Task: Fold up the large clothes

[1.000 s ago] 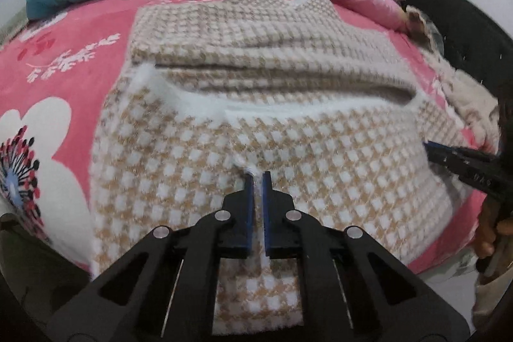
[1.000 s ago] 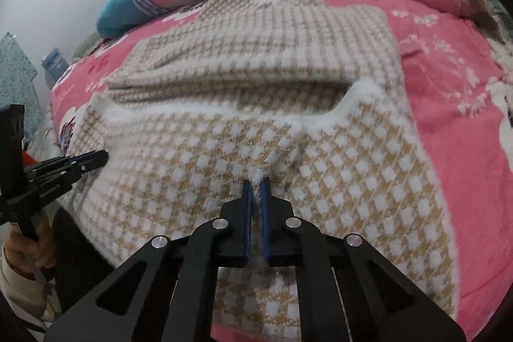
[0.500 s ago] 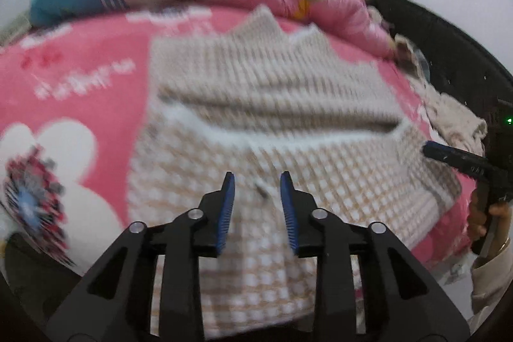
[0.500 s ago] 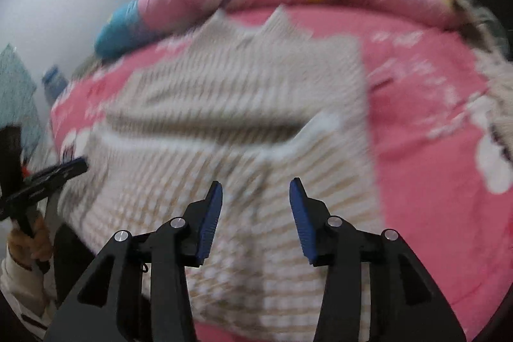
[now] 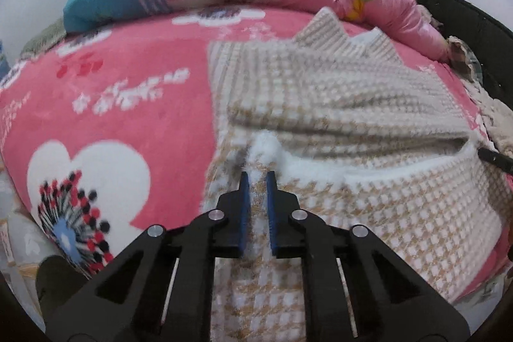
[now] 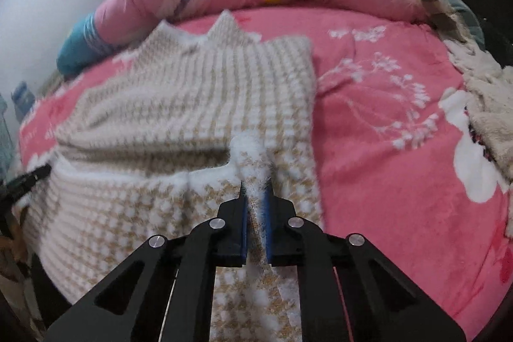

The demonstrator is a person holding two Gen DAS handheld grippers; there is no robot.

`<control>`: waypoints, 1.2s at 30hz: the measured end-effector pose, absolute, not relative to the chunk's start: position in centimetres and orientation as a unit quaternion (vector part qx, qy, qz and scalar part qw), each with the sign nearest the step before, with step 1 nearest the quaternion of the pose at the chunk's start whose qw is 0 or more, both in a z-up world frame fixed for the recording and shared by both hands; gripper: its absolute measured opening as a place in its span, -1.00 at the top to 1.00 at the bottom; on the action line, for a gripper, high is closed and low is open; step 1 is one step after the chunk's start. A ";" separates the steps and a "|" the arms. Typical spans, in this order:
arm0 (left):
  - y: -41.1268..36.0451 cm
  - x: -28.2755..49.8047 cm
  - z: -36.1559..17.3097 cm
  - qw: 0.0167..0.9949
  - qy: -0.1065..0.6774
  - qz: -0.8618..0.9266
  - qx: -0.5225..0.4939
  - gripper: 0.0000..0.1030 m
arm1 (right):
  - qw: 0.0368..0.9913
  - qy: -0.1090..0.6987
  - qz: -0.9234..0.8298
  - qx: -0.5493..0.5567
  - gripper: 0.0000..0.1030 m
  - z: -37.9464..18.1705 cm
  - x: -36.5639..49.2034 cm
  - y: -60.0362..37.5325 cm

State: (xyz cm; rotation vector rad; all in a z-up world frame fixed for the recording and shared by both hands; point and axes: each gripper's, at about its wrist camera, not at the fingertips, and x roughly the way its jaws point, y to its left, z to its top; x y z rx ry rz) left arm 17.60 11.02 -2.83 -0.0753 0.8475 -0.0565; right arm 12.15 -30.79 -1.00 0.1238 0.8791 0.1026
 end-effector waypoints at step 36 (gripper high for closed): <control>3.3 17.4 -4.3 0.887 0.440 -0.132 -0.038 -0.20 | 0.852 0.492 0.163 0.071 -0.01 -3.6 13.6 -23.4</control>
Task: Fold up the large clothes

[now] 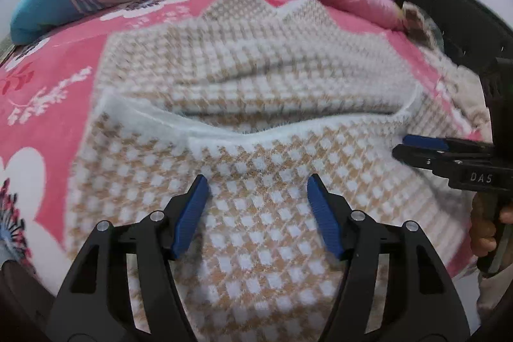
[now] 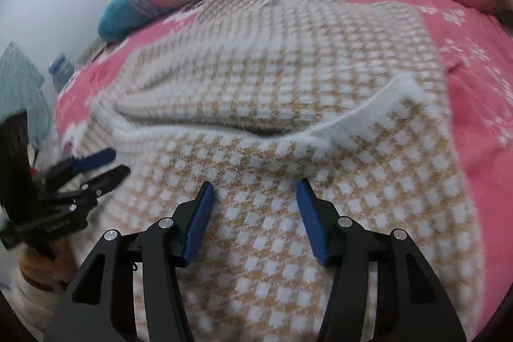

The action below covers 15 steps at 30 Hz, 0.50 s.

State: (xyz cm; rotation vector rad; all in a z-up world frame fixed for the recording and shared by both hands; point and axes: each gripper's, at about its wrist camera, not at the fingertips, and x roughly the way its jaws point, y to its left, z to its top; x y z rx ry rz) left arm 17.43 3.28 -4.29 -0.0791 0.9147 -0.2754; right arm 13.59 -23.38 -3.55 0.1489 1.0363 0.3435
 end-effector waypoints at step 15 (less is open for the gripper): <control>2.4 14.8 -2.4 0.898 0.416 -0.141 -0.031 -0.32 | 0.865 0.461 0.189 0.052 -0.08 -1.2 10.5 -21.1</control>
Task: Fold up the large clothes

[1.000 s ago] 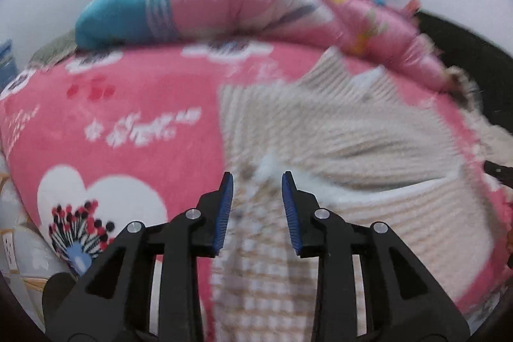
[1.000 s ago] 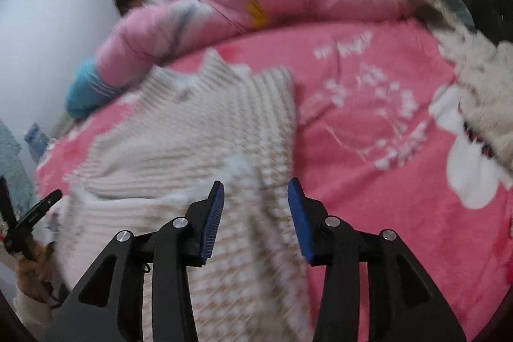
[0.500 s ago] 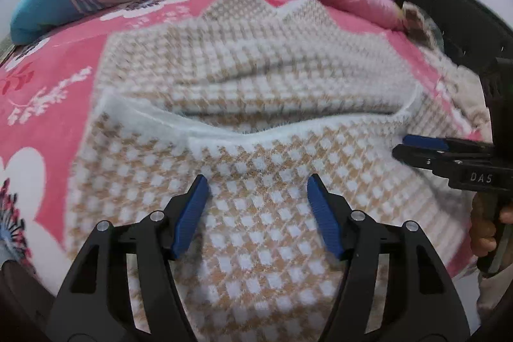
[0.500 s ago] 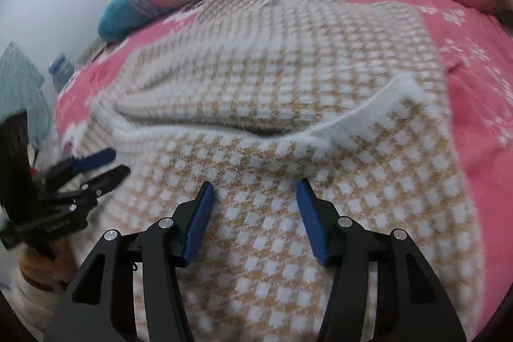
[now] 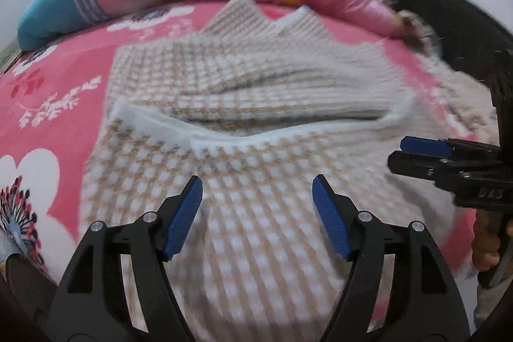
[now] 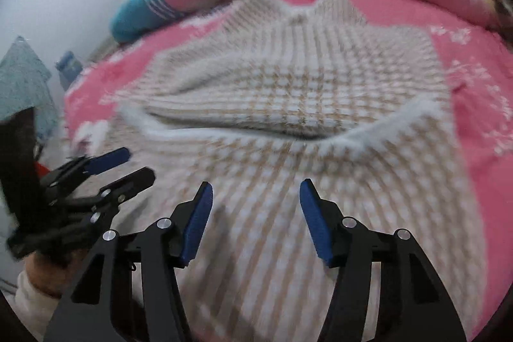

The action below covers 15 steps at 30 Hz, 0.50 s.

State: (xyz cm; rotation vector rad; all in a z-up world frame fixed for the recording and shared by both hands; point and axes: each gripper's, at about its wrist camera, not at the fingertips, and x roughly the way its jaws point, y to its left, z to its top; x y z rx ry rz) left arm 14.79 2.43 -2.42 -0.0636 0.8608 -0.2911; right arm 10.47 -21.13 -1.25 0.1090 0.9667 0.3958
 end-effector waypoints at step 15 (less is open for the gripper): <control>1.8 9.5 -3.9 0.908 0.394 -0.140 -0.021 -0.49 | 0.875 0.455 0.150 -0.070 -0.18 -1.3 4.1 -20.5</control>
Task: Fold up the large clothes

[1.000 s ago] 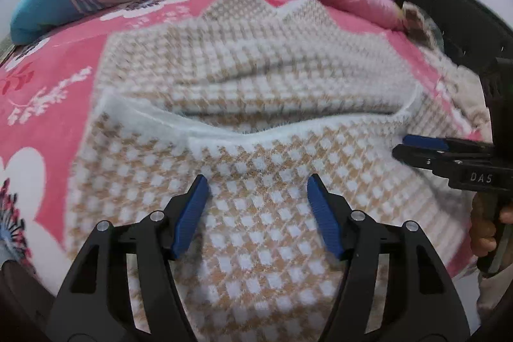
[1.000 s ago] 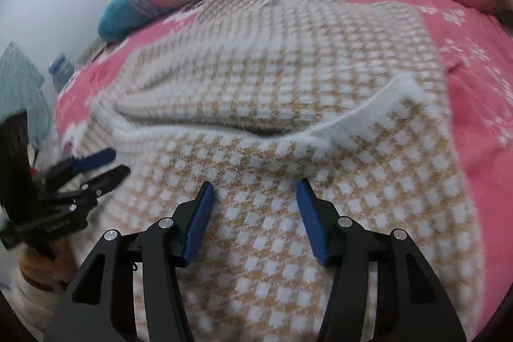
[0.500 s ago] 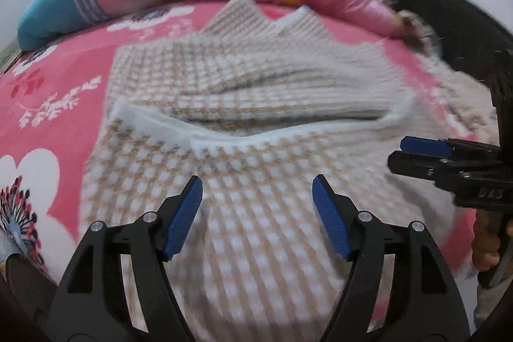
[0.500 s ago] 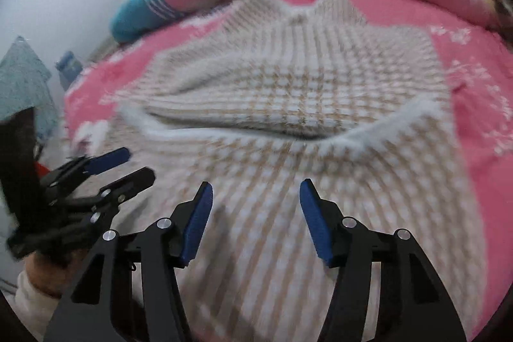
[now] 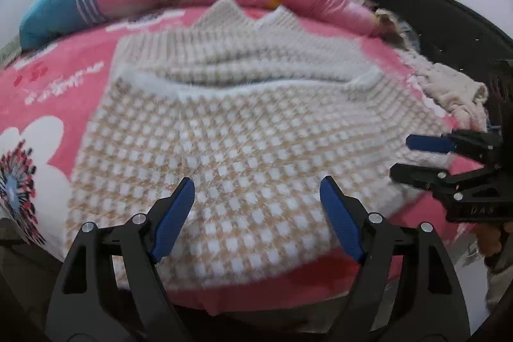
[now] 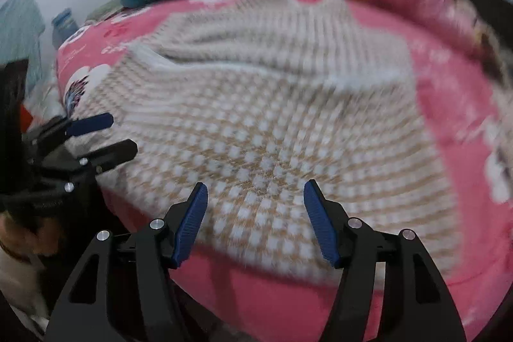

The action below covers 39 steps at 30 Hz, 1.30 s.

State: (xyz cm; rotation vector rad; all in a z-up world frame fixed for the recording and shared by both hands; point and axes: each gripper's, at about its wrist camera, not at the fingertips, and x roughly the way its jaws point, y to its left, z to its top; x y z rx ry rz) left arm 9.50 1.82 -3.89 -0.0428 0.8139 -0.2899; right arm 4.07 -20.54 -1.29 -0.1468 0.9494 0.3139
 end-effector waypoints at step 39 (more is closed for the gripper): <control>4.0 13.5 -4.5 0.894 0.445 -0.009 -0.052 -0.71 | 0.872 0.468 0.142 0.025 -0.88 -3.1 11.1 -22.4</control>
